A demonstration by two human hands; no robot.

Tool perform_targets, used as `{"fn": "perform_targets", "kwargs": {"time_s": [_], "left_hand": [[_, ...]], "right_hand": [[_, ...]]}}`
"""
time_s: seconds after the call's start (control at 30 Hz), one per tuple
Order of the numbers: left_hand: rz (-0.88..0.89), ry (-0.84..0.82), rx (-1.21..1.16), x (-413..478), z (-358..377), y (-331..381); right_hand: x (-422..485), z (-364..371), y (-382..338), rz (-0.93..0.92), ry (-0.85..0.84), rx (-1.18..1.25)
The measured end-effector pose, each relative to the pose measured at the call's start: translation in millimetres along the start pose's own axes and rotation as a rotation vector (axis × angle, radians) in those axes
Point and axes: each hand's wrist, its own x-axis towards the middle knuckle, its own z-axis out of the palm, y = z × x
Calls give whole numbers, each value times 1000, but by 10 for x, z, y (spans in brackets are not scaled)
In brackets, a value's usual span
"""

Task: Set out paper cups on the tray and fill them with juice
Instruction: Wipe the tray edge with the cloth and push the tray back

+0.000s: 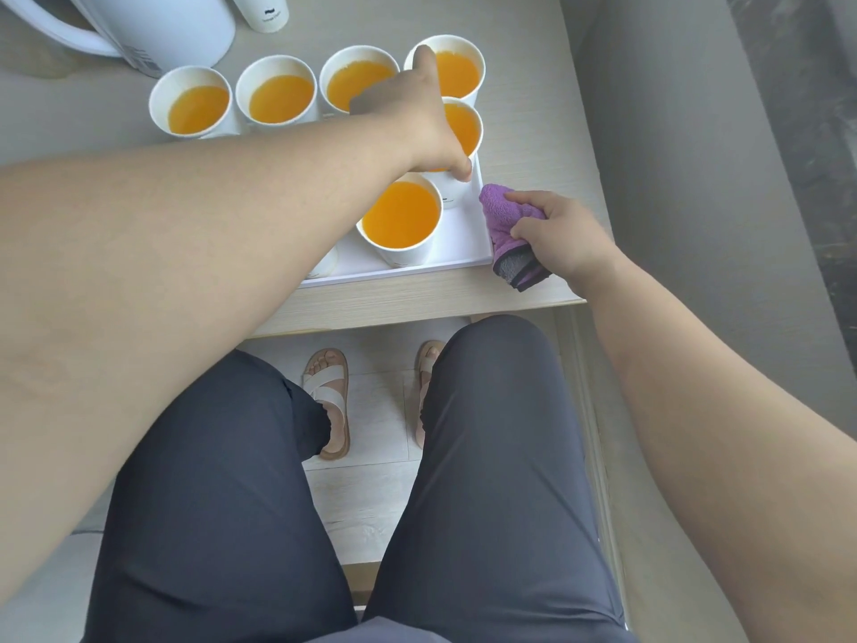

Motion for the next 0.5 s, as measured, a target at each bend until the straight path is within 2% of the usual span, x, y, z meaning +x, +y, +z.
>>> {"fn": "perform_targets", "kwargs": {"time_s": [0.5], "left_hand": [[25,-27,-7,6,41,29]], "right_hand": [[-12,45,20,-34,10,-3]]}}
